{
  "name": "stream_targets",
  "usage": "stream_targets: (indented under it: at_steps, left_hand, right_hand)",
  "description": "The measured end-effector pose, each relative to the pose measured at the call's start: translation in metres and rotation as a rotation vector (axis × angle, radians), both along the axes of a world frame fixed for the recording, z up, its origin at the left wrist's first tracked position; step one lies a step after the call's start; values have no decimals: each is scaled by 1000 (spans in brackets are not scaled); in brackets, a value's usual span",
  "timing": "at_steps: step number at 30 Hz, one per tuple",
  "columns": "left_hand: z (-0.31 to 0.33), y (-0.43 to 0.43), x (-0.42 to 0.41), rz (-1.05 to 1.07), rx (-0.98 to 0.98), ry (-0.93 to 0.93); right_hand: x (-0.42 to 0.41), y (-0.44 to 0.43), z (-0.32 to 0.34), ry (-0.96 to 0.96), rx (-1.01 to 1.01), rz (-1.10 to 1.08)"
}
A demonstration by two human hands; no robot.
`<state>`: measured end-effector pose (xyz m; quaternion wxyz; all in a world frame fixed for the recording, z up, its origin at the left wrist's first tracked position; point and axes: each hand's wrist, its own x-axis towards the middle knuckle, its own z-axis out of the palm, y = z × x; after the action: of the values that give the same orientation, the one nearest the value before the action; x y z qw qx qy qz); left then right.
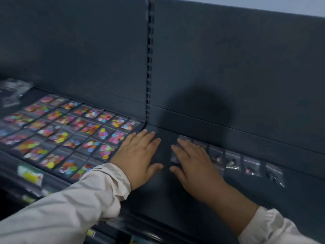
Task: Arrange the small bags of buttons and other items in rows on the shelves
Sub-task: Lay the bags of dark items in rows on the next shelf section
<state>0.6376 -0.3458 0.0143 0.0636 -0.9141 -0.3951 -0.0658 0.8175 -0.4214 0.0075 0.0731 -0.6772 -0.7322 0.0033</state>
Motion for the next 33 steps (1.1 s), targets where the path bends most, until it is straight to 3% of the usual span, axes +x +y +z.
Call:
stream_targets:
  at_steps: [11,21,33]
  left_hand:
    - [28,39,-219,248,-31,21]
    - [25,86,-433,374,-41,-75]
    - [31,171,-524,516,-130,-160]
  right_hand:
    - [-204,79,9,0,-44,189]
    - [-395,156,20,-23,-70,250]
    - [-492,272,33,89,-77,314]
